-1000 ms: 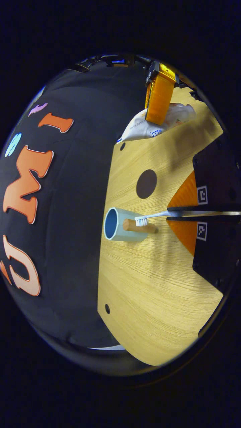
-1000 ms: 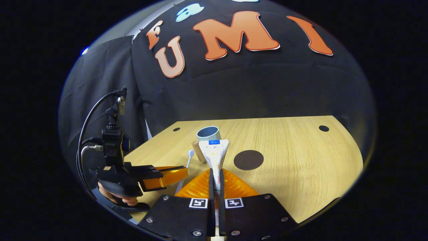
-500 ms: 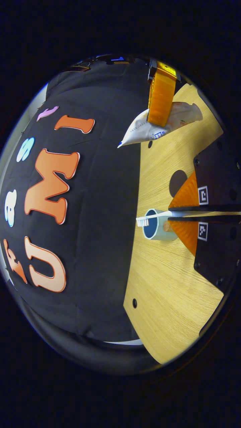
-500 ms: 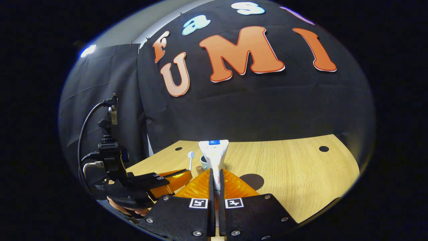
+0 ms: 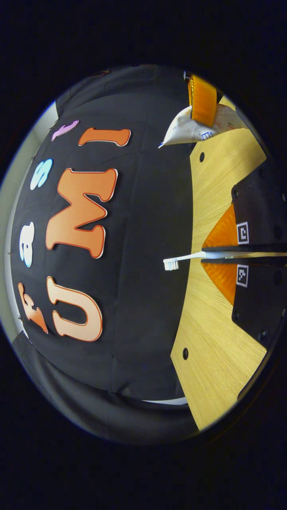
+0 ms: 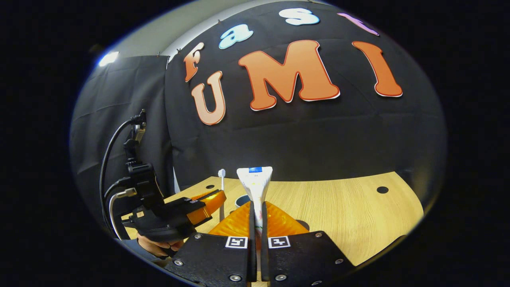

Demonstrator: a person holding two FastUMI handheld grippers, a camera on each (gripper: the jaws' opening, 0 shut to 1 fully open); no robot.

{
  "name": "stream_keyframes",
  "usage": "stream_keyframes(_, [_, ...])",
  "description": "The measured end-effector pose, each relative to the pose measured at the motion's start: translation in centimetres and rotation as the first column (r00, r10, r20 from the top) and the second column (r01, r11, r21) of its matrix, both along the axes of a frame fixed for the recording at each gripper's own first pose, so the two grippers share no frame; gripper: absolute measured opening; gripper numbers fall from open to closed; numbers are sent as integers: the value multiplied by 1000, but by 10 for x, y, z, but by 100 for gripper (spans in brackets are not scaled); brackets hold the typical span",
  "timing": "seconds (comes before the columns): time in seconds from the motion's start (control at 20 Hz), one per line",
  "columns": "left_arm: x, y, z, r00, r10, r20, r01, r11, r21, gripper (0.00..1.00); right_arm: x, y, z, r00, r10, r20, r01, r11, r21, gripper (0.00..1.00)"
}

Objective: Put the toothbrush and toothpaste on the desktop into the cup, then pick up the cup and place it on the coaster on the desktop.

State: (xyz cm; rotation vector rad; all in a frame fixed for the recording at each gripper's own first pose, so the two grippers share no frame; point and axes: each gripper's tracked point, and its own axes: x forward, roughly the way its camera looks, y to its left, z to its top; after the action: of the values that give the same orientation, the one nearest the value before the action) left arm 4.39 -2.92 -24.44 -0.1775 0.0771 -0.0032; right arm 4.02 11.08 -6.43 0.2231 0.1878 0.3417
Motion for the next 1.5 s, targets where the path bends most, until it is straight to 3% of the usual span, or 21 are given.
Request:
stream_keyframes(0.35, [25,14,19,996,46,79,-47,999,12,4,28,3,14,1000,-8,28,7,1000,25,4])
stream_keyframes(0.8, [75,18,36,989,47,137,-50,999,14,4,57,0,27,996,-31,79,30,999,14,4])
stream_keyframes(1.5, [100,17,-21,999,40,14,-40,999,-14,5,69,6,22,998,-32,49,32,999,9,4])
